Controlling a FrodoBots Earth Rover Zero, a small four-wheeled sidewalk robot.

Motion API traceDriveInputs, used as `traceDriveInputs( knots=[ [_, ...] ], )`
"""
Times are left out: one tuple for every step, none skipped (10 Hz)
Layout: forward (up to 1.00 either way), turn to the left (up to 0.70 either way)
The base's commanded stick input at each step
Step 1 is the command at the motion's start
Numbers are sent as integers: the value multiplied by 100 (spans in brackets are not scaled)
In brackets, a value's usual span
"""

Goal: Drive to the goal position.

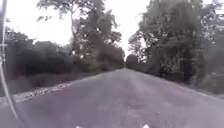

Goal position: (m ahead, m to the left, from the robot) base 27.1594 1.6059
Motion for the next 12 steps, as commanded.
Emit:
traceDriveInputs(
  knots=[
    [70, 0],
    [70, 0],
    [70, 0],
    [70, 0],
    [70, 0],
    [70, 0],
    [70, 0],
    [70, 0],
    [70, 0],
    [70, 0],
    [70, 0],
    [70, 0]
  ],
)
